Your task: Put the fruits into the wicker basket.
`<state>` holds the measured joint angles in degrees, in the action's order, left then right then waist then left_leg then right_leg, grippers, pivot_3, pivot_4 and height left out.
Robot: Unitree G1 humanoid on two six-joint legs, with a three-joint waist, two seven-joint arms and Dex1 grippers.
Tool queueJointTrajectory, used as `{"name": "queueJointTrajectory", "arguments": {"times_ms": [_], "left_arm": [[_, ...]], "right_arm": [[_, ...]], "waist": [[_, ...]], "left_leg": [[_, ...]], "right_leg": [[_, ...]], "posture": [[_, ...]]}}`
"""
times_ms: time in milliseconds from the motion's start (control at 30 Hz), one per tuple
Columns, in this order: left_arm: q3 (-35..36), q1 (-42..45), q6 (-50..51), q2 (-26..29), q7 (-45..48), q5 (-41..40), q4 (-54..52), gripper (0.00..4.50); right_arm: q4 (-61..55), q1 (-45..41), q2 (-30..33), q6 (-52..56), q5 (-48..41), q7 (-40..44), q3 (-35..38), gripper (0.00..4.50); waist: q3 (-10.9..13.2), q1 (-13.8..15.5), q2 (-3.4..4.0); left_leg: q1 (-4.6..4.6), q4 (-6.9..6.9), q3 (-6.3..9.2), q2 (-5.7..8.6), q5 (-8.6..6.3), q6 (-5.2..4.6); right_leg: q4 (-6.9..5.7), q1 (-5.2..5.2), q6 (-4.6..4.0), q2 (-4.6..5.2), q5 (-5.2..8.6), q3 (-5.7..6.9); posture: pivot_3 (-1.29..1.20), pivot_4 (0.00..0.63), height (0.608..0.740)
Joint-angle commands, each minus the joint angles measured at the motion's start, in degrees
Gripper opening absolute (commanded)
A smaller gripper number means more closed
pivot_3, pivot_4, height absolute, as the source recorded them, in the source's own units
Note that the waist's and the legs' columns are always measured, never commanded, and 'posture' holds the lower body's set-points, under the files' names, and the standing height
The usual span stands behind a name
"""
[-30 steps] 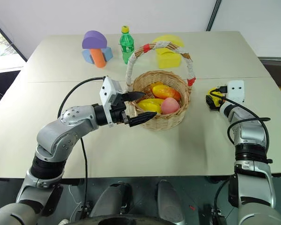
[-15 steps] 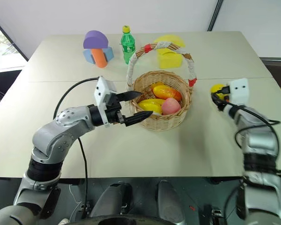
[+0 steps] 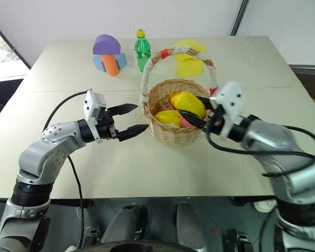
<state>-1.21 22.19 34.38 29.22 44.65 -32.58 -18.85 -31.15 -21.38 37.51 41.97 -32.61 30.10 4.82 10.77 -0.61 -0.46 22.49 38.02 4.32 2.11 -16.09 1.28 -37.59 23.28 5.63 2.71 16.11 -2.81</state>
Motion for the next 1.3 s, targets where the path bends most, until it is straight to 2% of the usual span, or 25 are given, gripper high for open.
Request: {"name": "queueJointTrajectory", "arguments": {"times_ms": [33,133,167,267,367,467,567,700,967,1067,1300], "left_arm": [[0.6,0.3,-0.4,-0.6,-1.5,-0.4,-3.2,4.50],[0.3,-0.4,0.0,-0.9,-2.6,-0.5,-4.9,4.50],[0.3,-0.5,0.0,-1.1,-2.9,-0.5,-5.1,4.50],[0.4,-0.8,0.1,-1.4,-4.0,-0.4,-5.4,4.50],[0.2,-1.0,0.3,-1.7,-4.4,-0.8,-5.9,4.50],[-0.2,-1.1,0.4,-1.8,-4.3,-1.0,-6.1,4.50],[-0.3,-0.8,0.4,-2.0,-3.9,-1.2,-5.7,4.50],[-1.3,0.9,0.0,-2.5,-2.9,-0.7,-4.2,4.50],[-2.4,2.3,-0.4,-3.3,-2.8,-0.4,-3.6,4.50],[-2.5,1.8,-0.4,-3.2,-3.0,-0.3,-4.4,4.50],[-2.5,0.9,-0.5,-3.2,-3.4,-0.3,-5.0,4.50]], "right_arm": [[5.2,-5.3,-4.0,1.4,4.5,-5.9,-3.6,2.83],[5.6,-6.4,-4.7,0.2,6.5,-5.7,-4.9,4.29],[4.6,-6.0,-3.8,-0.8,6.9,-4.5,-5.0,4.45],[1.0,-3.2,-1.0,-2.8,5.6,0.2,-2.9,4.45],[-4.3,2.6,2.0,-3.1,-1.9,6.7,4.3,4.45],[-6.1,8.1,3.9,-1.0,-8.1,9.0,12.3,4.45],[-5.5,11.8,5.3,-1.1,-9.5,9.3,16.9,4.45],[2.8,11.2,3.4,-6.1,-2.7,4.8,16.8,4.45],[15.8,0.3,-5.8,-12.6,4.6,-1.6,8.8,4.45],[19.3,-2.1,-8.0,-12.7,4.1,-2.9,9.5,3.58],[17.5,-2.0,-8.3,-13.1,3.5,-3.0,10.0,0.04]], "waist": [[0.0,0.1,0.00],[0.0,0.2,0.00],[0.0,0.1,0.00],[0.0,0.1,0.00],[0.0,0.2,0.00],[0.0,0.0,-0.01],[0.0,-0.2,-0.01],[0.0,-0.3,-0.02],[0.0,-0.4,0.00],[0.0,-0.1,0.00],[0.0,-0.1,0.01]], "left_leg": [[0.03,0.00,0.00,0.02,0.05,0.09],[0.12,-0.01,0.00,0.04,0.06,0.12],[0.18,-0.02,0.01,0.04,0.06,0.11],[0.25,-0.03,0.01,0.04,-0.01,0.00],[0.25,-0.03,0.04,0.04,-0.06,-0.10],[0.20,-0.01,0.06,0.04,-0.07,-0.11],[0.00,-0.02,0.05,0.01,-0.07,-0.12],[-0.10,-0.02,-0.01,-0.04,-0.06,-0.09],[-0.09,-0.05,-0.07,-0.05,-0.04,-0.06],[-0.08,-0.05,-0.07,-0.04,-0.04,-0.06],[-0.02,-0.05,-0.04,0.02,-0.05,-0.07]], "right_leg": [[0.01,0.02,0.00,0.03,0.00,0.00],[0.07,0.08,0.00,0.06,0.00,0.01],[0.07,0.15,0.00,0.07,0.00,0.02],[0.10,0.19,0.00,0.07,0.00,0.02],[0.13,0.16,0.00,0.06,0.00,0.05],[0.15,0.07,0.00,0.06,0.00,0.07],[0.15,-0.13,0.00,0.03,0.00,0.07],[0.08,-0.15,0.01,-0.05,0.00,0.04],[0.01,-0.04,0.00,-0.09,0.00,0.03],[0.01,-0.03,0.00,-0.07,0.00,0.03],[0.05,-0.02,0.00,0.00,0.00,0.02]], "posture": [[0.00,0.150,0.740],[0.00,0.150,0.740],[0.00,0.150,0.740],[0.00,0.150,0.740],[0.00,0.150,0.740],[0.00,0.150,0.740],[0.00,0.150,0.740],[0.00,0.150,0.740],[0.00,0.150,0.740],[0.00,0.150,0.740],[0.00,0.150,0.740]]}}
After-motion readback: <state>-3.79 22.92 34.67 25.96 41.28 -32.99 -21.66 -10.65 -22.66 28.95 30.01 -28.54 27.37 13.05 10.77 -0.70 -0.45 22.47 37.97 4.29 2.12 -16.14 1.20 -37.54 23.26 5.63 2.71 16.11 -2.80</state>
